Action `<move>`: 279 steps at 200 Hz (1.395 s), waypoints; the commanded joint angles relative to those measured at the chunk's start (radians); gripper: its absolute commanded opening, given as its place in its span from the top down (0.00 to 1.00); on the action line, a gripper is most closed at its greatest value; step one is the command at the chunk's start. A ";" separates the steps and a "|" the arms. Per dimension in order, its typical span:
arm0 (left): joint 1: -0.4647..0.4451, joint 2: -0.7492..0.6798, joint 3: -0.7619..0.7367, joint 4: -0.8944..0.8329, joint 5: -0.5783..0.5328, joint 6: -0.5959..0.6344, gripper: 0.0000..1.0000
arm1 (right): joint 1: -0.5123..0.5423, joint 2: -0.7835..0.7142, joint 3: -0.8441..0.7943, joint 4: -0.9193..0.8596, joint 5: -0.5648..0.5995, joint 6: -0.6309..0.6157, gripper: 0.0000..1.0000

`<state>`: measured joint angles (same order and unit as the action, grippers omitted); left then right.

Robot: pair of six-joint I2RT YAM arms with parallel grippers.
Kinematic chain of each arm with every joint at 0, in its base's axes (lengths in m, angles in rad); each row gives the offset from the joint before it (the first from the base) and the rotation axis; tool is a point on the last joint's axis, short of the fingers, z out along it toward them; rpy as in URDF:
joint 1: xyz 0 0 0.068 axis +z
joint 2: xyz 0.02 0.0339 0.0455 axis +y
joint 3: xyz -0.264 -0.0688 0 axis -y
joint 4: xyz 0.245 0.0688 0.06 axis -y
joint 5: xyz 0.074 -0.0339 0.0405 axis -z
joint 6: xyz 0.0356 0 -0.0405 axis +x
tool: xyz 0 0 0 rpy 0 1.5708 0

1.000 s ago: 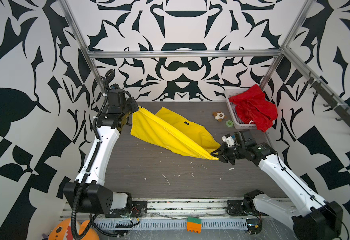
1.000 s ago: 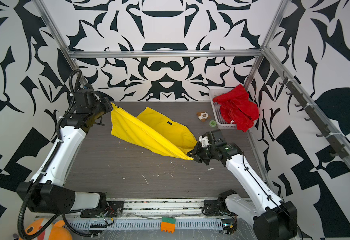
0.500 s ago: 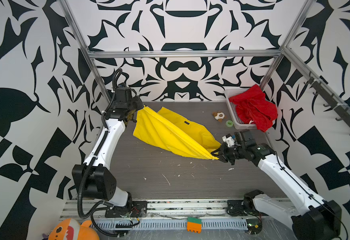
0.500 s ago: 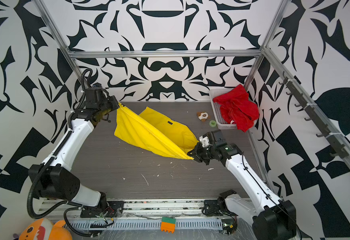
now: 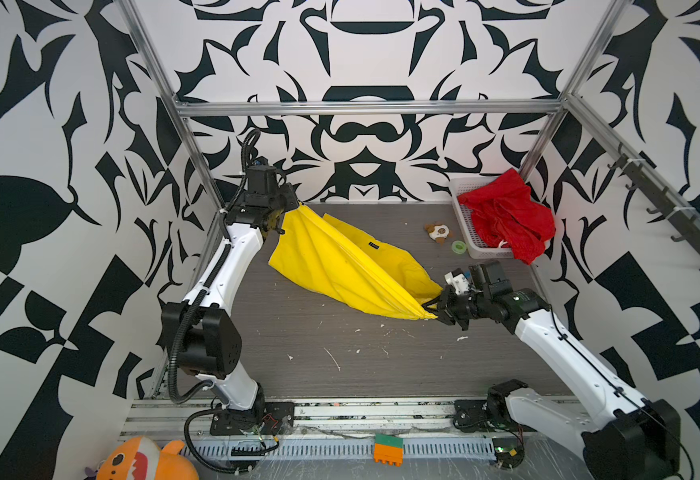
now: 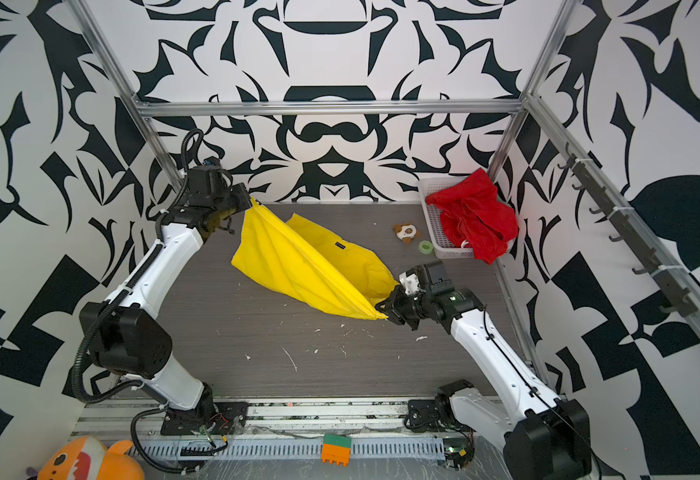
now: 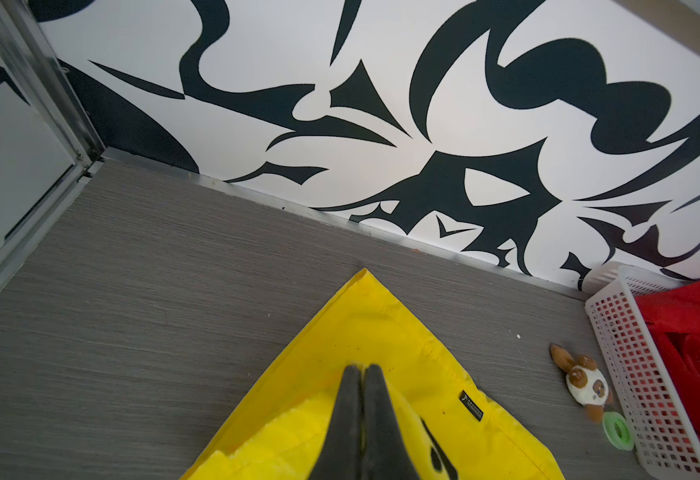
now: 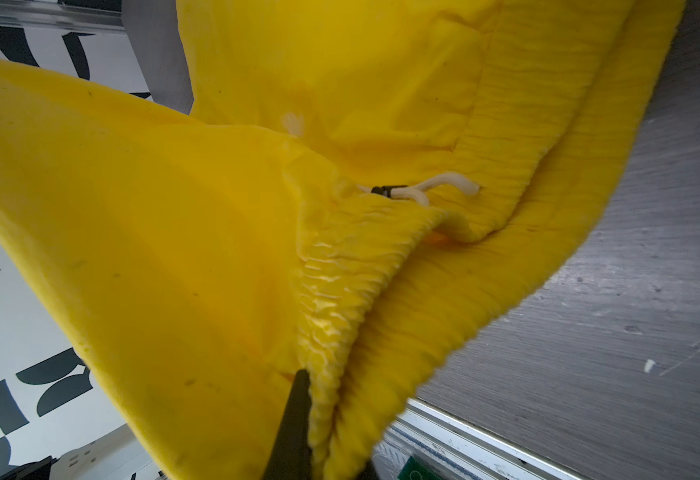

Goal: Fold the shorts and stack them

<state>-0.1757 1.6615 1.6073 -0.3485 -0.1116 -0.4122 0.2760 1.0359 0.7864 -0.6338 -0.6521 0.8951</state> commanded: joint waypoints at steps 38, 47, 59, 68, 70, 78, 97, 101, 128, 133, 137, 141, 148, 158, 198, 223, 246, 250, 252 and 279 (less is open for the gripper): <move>0.019 0.086 0.091 0.105 -0.112 0.016 1.00 | -0.023 0.013 -0.027 -0.081 -0.012 -0.025 1.00; 0.018 0.098 0.098 0.108 -0.110 0.018 1.00 | -0.024 0.018 -0.027 -0.078 -0.016 -0.024 1.00; 0.016 0.115 0.112 0.108 -0.111 0.021 1.00 | -0.027 0.023 -0.027 -0.077 -0.017 -0.027 1.00; 0.016 0.129 0.124 0.105 -0.115 0.021 1.00 | -0.030 0.026 -0.028 -0.075 -0.018 -0.030 1.00; 0.016 0.131 0.127 0.104 -0.115 0.021 1.00 | -0.030 0.027 -0.029 -0.075 -0.018 -0.029 1.00; 0.016 0.144 0.136 0.103 -0.116 0.021 1.00 | -0.032 0.030 -0.029 -0.073 -0.020 -0.029 1.00; 0.015 0.170 0.153 0.105 -0.115 0.023 1.00 | -0.038 0.038 -0.032 -0.064 -0.025 -0.030 1.00; 0.015 0.176 0.159 0.105 -0.115 0.023 1.00 | -0.038 0.040 -0.033 -0.062 -0.026 -0.030 1.00; 0.012 0.214 0.195 0.094 -0.115 0.023 1.00 | -0.049 0.057 -0.032 -0.057 -0.032 -0.036 1.00; 0.012 0.220 0.199 0.094 -0.116 0.023 1.00 | -0.050 0.059 -0.034 -0.055 -0.033 -0.037 1.00; 0.012 0.227 0.203 0.092 -0.117 0.023 1.00 | -0.052 0.062 -0.034 -0.052 -0.035 -0.038 1.00; 0.012 0.232 0.208 0.093 -0.116 0.023 1.00 | -0.053 0.066 -0.033 -0.049 -0.036 -0.037 1.00; 0.011 0.243 0.215 0.092 -0.116 0.023 1.00 | -0.057 0.071 -0.035 -0.043 -0.039 -0.037 1.00; 0.010 0.257 0.226 0.088 -0.116 0.023 1.00 | -0.062 0.080 -0.037 -0.036 -0.044 -0.039 1.00; 0.003 0.333 0.277 0.079 -0.117 0.026 1.00 | -0.088 0.129 -0.048 -0.002 -0.072 -0.047 1.00; -0.004 0.383 0.309 0.073 -0.116 0.026 1.00 | -0.105 0.163 -0.055 0.025 -0.091 -0.048 1.00; -0.010 0.431 0.345 0.069 -0.117 0.026 1.00 | -0.122 0.194 -0.055 0.047 -0.097 -0.050 1.00; -0.011 0.442 0.351 0.068 -0.117 0.026 1.00 | -0.124 0.199 -0.053 0.049 -0.098 -0.052 1.00; -0.011 0.447 0.355 0.067 -0.118 0.026 1.00 | -0.126 0.203 -0.053 0.050 -0.099 -0.053 1.00; -0.017 0.511 0.414 0.049 -0.117 0.026 1.00 | -0.146 0.254 -0.046 0.058 -0.119 -0.072 1.00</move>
<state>-0.2234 2.1227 1.9411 -0.3717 -0.1120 -0.3943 0.1505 1.2648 0.7486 -0.4793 -0.7456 0.8818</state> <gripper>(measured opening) 0.048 0.058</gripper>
